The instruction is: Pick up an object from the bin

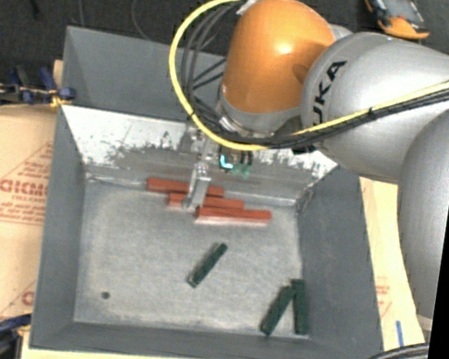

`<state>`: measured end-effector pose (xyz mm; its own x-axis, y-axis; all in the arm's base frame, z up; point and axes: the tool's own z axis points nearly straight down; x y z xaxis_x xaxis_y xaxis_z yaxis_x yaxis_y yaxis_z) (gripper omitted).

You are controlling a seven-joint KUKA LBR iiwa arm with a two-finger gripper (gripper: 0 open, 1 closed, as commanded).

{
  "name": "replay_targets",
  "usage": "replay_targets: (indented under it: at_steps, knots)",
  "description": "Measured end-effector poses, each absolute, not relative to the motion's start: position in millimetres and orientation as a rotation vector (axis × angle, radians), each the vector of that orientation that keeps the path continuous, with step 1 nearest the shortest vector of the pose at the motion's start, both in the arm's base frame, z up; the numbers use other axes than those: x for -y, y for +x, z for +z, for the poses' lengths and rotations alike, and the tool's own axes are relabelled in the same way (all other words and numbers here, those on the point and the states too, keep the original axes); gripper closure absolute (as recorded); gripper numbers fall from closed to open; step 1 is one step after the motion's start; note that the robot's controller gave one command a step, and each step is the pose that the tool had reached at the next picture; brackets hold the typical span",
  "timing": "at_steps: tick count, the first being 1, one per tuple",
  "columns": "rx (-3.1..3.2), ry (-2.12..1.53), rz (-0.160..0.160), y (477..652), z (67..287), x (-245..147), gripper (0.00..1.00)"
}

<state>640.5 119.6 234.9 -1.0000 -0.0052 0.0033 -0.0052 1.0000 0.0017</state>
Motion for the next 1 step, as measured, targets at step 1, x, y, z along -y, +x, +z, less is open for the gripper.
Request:
replay_targets:
  at_steps: [1]
  knots:
    - [3.091,0.554,0.005,637.7,141.2,-52.3,0.00]
